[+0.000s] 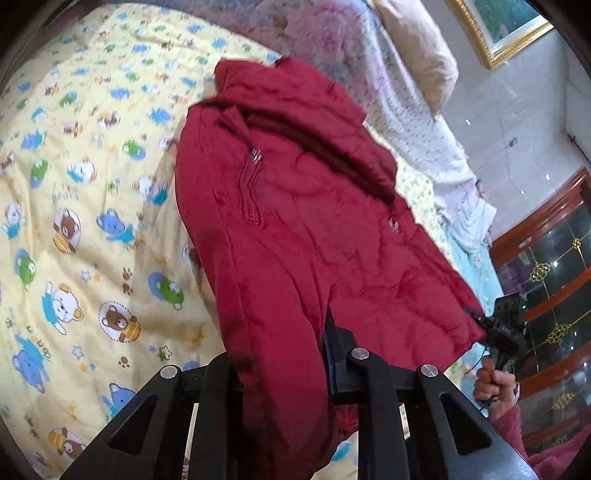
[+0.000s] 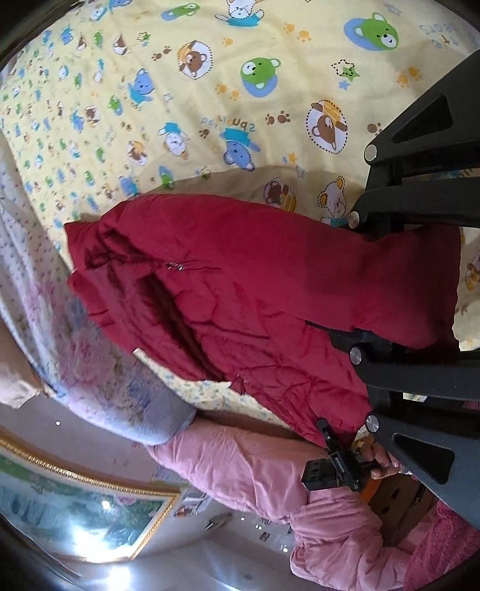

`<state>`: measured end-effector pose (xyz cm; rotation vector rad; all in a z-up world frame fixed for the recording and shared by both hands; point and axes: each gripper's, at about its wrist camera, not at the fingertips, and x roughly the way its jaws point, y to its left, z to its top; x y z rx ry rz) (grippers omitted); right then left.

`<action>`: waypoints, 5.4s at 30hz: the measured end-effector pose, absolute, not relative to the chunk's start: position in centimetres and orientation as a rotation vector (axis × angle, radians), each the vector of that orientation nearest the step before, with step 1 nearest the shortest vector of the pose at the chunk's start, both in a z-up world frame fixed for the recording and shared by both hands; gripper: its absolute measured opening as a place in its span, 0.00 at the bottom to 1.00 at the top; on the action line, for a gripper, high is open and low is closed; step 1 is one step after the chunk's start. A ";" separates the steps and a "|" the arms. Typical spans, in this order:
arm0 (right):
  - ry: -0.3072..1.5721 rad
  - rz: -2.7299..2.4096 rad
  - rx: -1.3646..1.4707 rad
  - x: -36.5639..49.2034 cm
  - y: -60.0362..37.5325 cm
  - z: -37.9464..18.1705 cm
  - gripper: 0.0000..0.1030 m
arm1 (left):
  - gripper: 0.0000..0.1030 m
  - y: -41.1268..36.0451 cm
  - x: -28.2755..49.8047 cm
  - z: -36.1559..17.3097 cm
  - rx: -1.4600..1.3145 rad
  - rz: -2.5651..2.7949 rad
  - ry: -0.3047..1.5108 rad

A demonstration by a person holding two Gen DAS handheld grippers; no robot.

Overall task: Fold large clothes
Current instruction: 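Grasp the jacket hem with both grippers and lift it, then fold the held hem over toward the collar with both grippers, then release the hem and press the folded jacket flat with both grippers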

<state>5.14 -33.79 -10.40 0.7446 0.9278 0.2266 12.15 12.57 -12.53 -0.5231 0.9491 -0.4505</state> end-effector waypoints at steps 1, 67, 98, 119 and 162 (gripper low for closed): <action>0.909 0.239 0.754 5.1 -33.9 -10.2 0.24 | 0.17 12.6 12.1 -12.1 -0.521 -0.456 0.936; 0.711 -0.075 0.970 42.5 -46.0 -16.8 0.31 | 0.25 9.1 59.1 -14.8 -0.600 -0.221 0.938; 0.729 -0.111 0.896 43.5 -45.2 -13.7 0.44 | 0.49 -5.3 46.4 -12.0 -0.105 -0.432 0.928; 0.941 -0.060 0.035 45.8 -33.4 -13.3 0.75 | 0.26 -3.8 50.0 -13.2 -0.125 -0.292 0.936; 0.851 -0.108 0.493 42.7 -41.9 -13.6 0.88 | 0.61 7.7 51.7 -11.8 -0.283 -0.033 0.939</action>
